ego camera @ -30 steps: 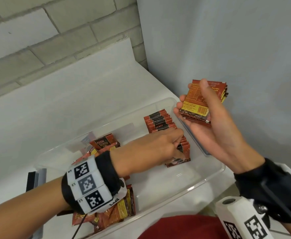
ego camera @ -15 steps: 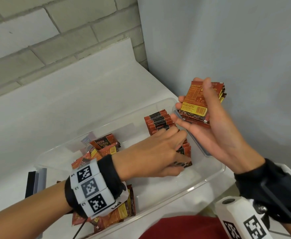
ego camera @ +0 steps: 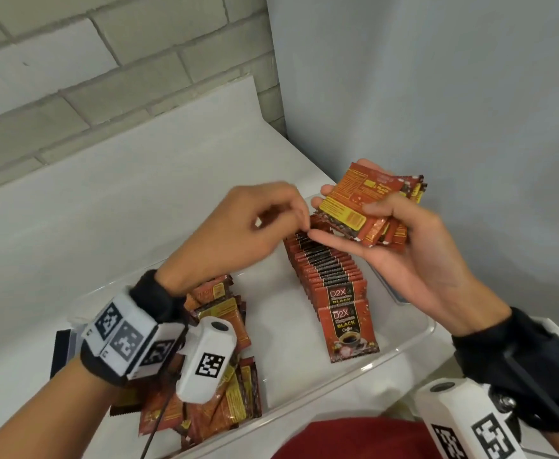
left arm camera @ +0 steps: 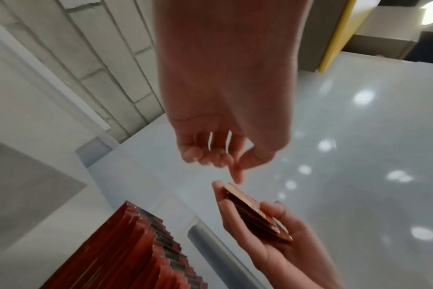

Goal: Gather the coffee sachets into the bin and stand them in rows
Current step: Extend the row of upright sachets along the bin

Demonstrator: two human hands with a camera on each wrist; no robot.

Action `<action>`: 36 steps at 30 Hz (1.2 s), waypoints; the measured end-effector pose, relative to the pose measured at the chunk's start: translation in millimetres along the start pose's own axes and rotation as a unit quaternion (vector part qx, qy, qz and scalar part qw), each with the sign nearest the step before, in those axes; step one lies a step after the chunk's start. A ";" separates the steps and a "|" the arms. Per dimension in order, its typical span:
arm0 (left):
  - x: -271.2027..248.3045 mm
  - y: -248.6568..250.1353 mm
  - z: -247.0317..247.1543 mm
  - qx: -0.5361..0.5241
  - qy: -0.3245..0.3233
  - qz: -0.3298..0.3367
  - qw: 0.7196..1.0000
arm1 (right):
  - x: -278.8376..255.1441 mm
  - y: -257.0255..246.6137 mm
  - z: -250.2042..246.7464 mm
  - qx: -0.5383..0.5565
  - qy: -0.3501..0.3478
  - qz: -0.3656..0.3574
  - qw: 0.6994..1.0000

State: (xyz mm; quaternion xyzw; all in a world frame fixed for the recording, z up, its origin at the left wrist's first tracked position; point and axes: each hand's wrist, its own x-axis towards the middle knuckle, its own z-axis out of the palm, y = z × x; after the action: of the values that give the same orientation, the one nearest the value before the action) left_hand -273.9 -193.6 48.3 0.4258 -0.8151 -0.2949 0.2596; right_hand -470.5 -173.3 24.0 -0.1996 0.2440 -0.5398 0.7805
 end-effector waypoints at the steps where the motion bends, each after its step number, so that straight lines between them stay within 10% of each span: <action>1: 0.8 -1.2 -0.6 -0.019 0.033 -0.019 0.999 | -0.4 -0.2 -0.2 -0.008 -0.007 0.006 1.000; 13: 2.3 4.8 -0.3 -0.201 0.039 -0.061 0.977 | -1.9 1.6 0.5 -0.173 -0.041 0.029 0.984; 26: 1.0 -10.4 -5.8 -0.267 0.000 0.036 0.963 | -1.1 0.9 0.0 -0.204 -0.061 0.074 0.974; 36: 3.0 -7.6 -2.2 -0.263 0.064 -0.073 0.960 | 2.3 -0.1 -4.3 -0.165 -0.027 0.025 0.986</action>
State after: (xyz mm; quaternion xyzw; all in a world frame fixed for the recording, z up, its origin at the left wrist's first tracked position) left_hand -269.9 -200.3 45.0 0.4186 -0.6577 -0.4889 0.3914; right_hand -472.4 -175.7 20.1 -0.3340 0.3133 -0.4665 0.7568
